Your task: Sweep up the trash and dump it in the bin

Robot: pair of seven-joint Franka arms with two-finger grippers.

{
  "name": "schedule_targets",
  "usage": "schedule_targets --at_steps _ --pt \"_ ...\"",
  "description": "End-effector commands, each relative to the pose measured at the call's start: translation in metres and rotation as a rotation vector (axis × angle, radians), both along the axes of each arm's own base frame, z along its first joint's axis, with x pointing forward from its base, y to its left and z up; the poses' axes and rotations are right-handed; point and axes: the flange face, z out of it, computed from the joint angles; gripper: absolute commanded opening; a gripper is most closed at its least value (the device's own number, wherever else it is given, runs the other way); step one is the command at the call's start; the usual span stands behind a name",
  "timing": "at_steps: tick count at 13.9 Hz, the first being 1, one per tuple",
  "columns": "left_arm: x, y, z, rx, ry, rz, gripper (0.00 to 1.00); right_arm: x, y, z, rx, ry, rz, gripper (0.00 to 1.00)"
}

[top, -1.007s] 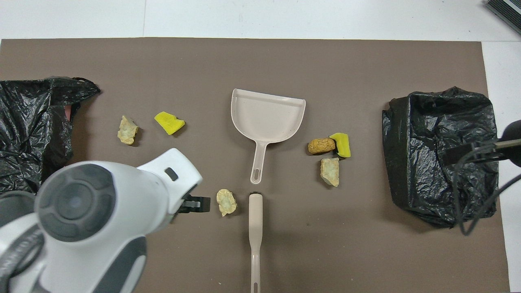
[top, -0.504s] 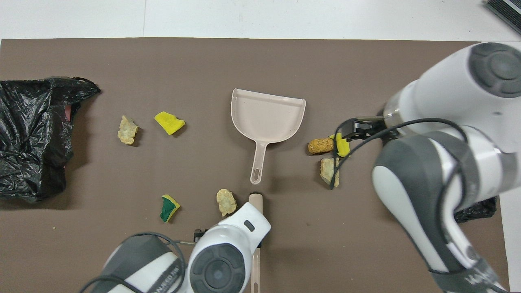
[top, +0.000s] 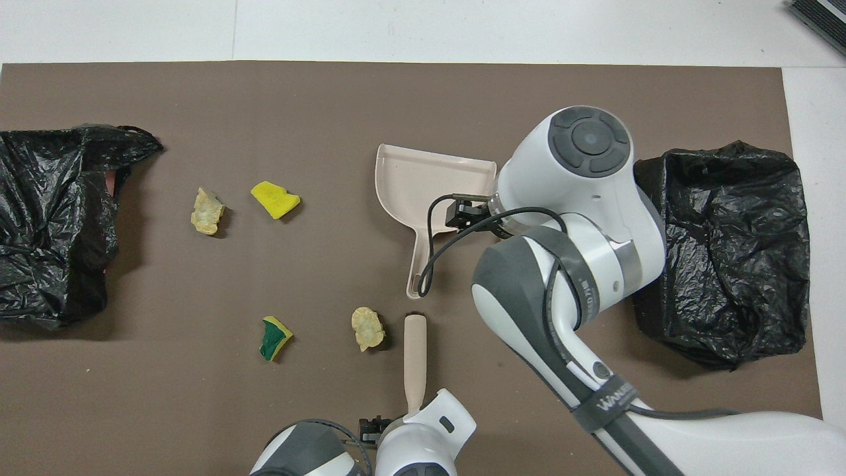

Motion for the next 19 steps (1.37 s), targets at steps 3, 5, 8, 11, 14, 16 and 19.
schedule_targets --at_steps 3,5,8,11,14,16,19 --pt "-0.002 -0.001 -0.012 -0.024 0.046 0.005 0.72 0.009 0.059 -0.037 0.069 0.007 -0.049 1.00" --pt "-0.001 -0.003 -0.010 -0.020 0.052 0.006 0.38 0.006 0.082 -0.056 0.089 -0.006 -0.048 1.00" --pt "0.000 -0.003 -0.008 -0.021 0.051 0.009 0.09 0.005 0.082 -0.065 0.078 -0.006 -0.031 1.00" --pt "0.003 0.002 0.001 0.014 0.070 -0.055 0.00 -0.007 0.080 -0.081 0.054 0.023 -0.003 0.92" --pt "0.028 0.030 0.028 0.085 0.144 -0.121 0.00 -0.017 0.083 -0.085 0.049 0.039 0.011 0.67" --pt "0.036 0.054 0.050 0.110 0.157 -0.195 0.00 -0.023 0.085 -0.084 0.040 0.051 0.024 0.33" --pt "0.070 0.110 0.087 0.085 0.176 -0.230 0.00 -0.023 0.084 -0.084 0.034 0.065 0.022 0.00"
